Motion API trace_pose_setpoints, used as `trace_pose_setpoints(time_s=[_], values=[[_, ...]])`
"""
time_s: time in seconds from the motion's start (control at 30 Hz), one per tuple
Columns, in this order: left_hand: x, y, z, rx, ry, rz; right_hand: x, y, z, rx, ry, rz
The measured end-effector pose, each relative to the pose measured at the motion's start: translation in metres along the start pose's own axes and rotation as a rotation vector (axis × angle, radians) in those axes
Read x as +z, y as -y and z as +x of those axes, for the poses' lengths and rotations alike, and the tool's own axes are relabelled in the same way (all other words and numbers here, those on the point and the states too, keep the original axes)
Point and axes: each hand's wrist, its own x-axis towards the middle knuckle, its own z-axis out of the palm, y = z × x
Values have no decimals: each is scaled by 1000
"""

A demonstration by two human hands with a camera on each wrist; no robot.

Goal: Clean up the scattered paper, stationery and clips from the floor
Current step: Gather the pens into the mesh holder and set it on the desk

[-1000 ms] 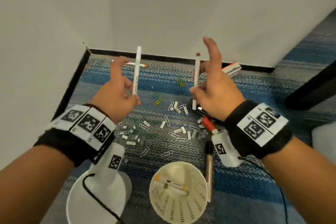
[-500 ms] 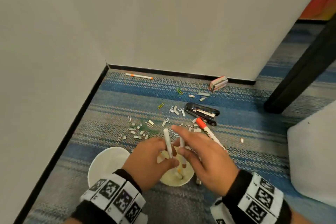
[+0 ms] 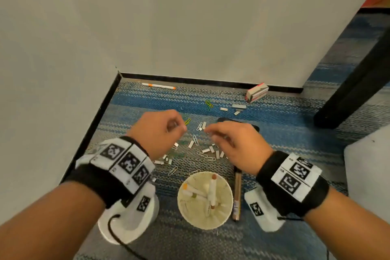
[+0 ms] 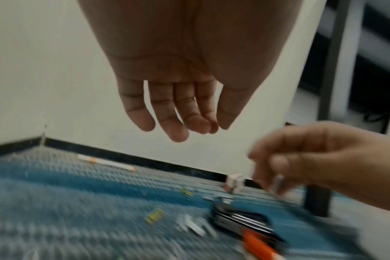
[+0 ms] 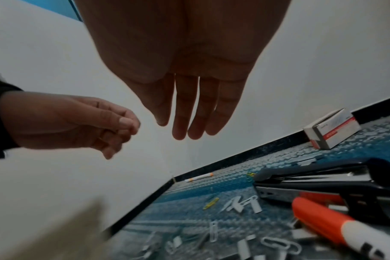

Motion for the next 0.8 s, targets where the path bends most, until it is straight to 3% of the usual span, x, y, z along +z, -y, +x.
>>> trace_pose_setpoints(time_s=[0.2, 0.33, 0.43, 0.63, 0.8], values=[[-14, 51, 94, -170, 5, 232, 9, -45, 27, 245, 213, -204], [8, 86, 141, -288, 80, 290, 21, -67, -1, 393, 220, -233], [29, 102, 165, -295, 116, 324, 31, -75, -23, 495, 261, -232], [53, 107, 202, -200, 39, 260, 34, -78, -35, 498, 227, -146], [60, 114, 218, -171, -3, 365, 23, -78, -39, 473, 126, -81]])
